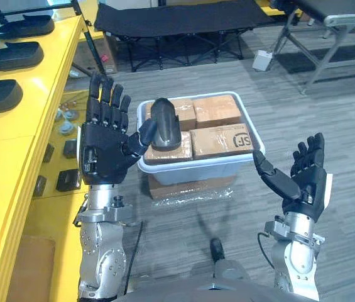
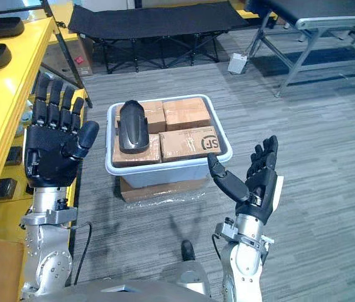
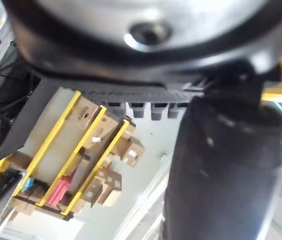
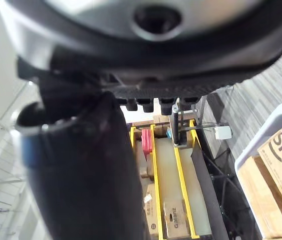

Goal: Walk over and take three plastic housings, then place them on the shelf

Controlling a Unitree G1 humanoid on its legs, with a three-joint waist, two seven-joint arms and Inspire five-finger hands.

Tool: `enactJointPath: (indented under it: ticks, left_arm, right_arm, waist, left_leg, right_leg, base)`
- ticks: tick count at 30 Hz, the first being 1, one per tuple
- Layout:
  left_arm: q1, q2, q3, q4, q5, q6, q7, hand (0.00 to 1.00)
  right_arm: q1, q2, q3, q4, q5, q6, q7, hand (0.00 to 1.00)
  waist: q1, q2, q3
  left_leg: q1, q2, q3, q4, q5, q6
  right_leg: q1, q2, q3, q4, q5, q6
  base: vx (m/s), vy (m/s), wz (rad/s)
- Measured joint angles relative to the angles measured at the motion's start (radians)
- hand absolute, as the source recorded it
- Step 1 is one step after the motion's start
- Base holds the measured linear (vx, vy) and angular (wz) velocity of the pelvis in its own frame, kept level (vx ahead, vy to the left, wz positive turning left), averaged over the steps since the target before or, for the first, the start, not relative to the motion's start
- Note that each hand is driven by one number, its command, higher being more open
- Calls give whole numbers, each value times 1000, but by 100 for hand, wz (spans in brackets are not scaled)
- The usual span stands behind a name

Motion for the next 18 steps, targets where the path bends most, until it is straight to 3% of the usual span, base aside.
enactJointPath:
  ticks: [8, 14, 18]
  left_arm:
    - [2, -3, 9, 56, -2, 0, 26, 100]
    - [8, -10, 9, 60, -2, 0, 25, 100]
    - [12, -10, 28, 70, -2, 2, 16, 100]
  right_arm:
    - [-4, -11, -42, -3, 8, 7, 84, 100]
    - [-13, -11, -36, -3, 6, 11, 115, 100]
    - [-29, -19, -10, -2, 4, 33, 143, 100]
  waist:
    - [1, -5, 4]
    - [4, -6, 5]
    - [23, -8, 3]
  left_leg:
    - [6, -2, 22, 19, -20, 4]
    - [-1, 5, 23, 31, -21, -5]
    - [18, 20, 41, 31, -34, -7]
  right_leg:
    - [-13, 5, 37, -6, 12, -8]
    - [-19, 7, 21, -9, 18, -6]
    - [-20, 28, -26, -7, 47, -15]
  base:
    - [-45, 19, -17]
    - [-6, 3, -3]
    - [16, -29, -25]
